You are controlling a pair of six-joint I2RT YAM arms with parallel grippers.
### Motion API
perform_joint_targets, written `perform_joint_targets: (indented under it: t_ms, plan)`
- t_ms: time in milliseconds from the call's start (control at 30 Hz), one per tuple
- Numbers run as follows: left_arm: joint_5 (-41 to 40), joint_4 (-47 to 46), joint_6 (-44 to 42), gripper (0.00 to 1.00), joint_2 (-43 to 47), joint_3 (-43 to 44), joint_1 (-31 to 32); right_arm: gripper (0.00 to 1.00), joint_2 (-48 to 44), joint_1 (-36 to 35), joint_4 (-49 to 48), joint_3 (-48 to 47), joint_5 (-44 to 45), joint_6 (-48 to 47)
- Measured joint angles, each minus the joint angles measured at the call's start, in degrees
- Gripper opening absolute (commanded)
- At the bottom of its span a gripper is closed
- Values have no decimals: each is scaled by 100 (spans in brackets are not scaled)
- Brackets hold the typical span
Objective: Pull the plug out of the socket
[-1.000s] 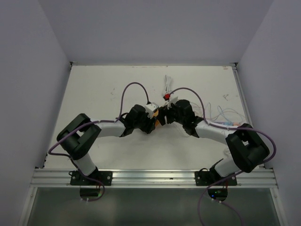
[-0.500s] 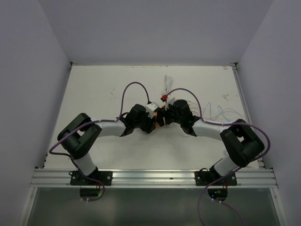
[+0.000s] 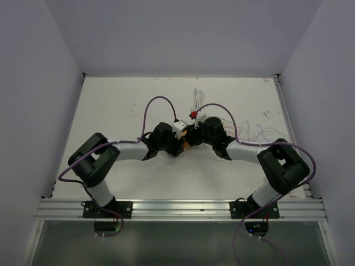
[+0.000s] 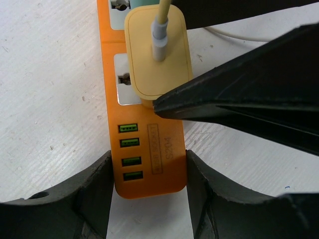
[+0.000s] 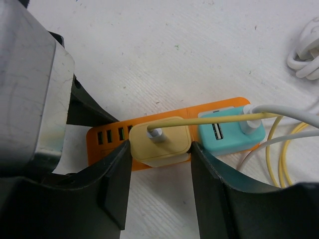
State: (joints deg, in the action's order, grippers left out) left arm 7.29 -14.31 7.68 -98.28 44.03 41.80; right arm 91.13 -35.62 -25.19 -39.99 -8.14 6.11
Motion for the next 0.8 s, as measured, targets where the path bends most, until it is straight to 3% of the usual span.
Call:
perform_joint_targets:
  t_ms: [67, 167, 800]
  plan:
    - [2, 0, 0, 0, -2, 2, 0, 10, 0, 0, 0, 0, -4, -9]
    - [0, 0, 0, 0, -2, 2, 0, 0, 0, 0, 0, 0, -15, -17]
    - [153, 48, -42, 0, -157, 190, 2, 0, -216, 48, -400, 393, 42, 11]
